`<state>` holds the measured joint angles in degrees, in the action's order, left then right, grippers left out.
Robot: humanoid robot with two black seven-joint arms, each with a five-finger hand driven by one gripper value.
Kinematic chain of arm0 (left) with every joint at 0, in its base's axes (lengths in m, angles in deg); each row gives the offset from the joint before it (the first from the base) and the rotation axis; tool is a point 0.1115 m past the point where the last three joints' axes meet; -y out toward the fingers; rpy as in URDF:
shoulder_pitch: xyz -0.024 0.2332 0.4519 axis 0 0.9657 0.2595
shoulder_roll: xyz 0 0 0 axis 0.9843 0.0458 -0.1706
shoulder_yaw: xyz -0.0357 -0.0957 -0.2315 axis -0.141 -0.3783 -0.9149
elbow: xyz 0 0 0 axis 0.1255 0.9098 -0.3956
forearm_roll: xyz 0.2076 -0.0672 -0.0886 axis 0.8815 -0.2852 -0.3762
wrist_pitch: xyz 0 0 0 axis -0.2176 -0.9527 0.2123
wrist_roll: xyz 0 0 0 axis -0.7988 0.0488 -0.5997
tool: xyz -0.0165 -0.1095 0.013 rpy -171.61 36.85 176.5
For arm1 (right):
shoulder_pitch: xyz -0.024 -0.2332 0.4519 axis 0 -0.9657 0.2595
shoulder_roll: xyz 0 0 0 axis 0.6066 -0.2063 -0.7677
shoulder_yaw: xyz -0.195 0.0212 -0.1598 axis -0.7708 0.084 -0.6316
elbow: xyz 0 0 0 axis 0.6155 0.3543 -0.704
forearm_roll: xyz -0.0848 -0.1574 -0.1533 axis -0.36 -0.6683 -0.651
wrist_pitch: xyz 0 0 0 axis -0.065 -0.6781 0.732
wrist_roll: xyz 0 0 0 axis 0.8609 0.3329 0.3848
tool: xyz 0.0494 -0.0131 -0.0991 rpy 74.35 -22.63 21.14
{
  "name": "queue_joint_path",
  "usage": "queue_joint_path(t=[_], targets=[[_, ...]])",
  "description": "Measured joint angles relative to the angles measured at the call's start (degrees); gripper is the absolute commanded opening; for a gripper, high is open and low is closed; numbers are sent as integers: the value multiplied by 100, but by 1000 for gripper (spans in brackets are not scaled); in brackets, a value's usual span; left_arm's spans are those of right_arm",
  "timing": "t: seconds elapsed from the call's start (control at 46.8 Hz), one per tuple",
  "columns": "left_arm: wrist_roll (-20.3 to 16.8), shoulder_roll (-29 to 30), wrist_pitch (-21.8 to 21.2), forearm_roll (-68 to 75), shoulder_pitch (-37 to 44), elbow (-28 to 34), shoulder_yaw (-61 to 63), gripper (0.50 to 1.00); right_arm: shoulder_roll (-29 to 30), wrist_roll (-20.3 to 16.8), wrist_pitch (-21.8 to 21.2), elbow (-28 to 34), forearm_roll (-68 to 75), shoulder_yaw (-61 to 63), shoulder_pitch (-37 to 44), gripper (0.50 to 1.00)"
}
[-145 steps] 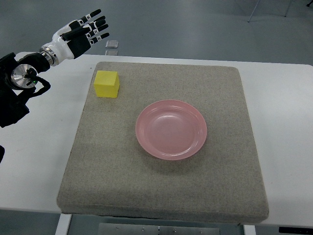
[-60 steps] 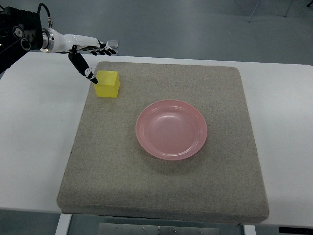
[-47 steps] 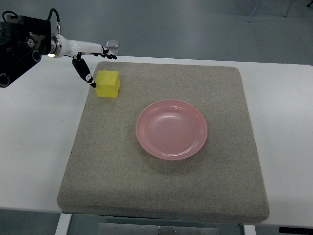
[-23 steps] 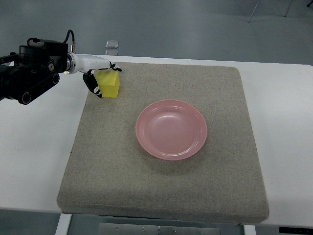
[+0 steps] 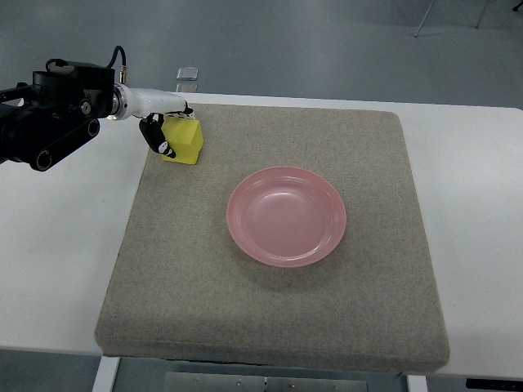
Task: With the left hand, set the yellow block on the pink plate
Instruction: 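Carry the yellow cube with the left hand over the pink plate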
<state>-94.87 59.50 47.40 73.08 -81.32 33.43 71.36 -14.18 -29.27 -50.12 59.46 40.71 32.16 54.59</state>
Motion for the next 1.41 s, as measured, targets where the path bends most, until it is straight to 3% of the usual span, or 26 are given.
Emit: queue_joint_path(t=[0.214, 0.491, 0.641, 0.94, 1.409], targets=[[-6, 351, 152, -175, -580, -497, -87, 500, 0, 1, 0, 0, 0, 0, 0, 924], [-61, 782, 610, -1219, -961, -2604, -98, 500, 0, 0, 0, 0, 0, 0, -1, 924], [-53, 674, 642, -1175, -961, -3176, -77, 500, 0, 0, 0, 0, 0, 0, -1, 924], [-40, 152, 631, -403, -866, -3229, 182, 500, 0, 0, 0, 1, 0, 0, 1, 924], [31, -510, 515, 250, -643, -2710, 265, 500, 0, 0, 0, 0, 0, 0, 0, 924]])
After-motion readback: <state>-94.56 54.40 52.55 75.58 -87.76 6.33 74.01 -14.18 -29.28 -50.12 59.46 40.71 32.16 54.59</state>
